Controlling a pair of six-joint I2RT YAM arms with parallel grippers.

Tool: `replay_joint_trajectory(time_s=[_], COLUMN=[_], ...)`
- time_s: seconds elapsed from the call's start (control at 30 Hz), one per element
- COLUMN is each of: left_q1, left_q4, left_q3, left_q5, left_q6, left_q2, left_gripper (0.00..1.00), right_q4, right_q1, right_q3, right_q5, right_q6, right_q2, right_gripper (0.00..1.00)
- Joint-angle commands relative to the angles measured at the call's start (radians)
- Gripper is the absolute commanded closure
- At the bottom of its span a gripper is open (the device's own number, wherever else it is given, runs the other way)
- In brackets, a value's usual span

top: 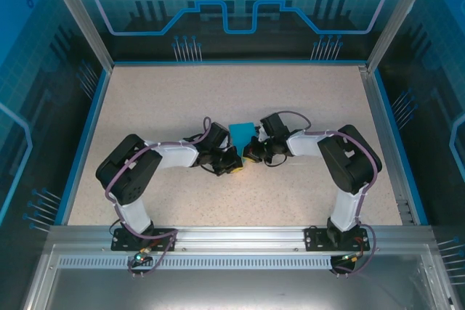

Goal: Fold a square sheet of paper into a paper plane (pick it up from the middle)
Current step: Third fold the triangle at the center of the table.

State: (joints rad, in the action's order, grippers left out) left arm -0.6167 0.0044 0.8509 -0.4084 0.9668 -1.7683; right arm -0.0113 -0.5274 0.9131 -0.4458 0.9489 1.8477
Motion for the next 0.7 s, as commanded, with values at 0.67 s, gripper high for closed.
replay_joint_trajectory(time_s=[0.67], left_q1=[-0.004], left_q4=[-0.074], left_q3=[0.019], left_q5=[0.133], left_q6=[-0.01], left_q2=[-0.054], left_gripper=[1.0], right_q4=[0.104], right_q1=[-0.008], right_q3=[0.027], right_q5=[-0.027], right_q6=[-0.159], right_q2=[0.007], right_gripper=[0.96])
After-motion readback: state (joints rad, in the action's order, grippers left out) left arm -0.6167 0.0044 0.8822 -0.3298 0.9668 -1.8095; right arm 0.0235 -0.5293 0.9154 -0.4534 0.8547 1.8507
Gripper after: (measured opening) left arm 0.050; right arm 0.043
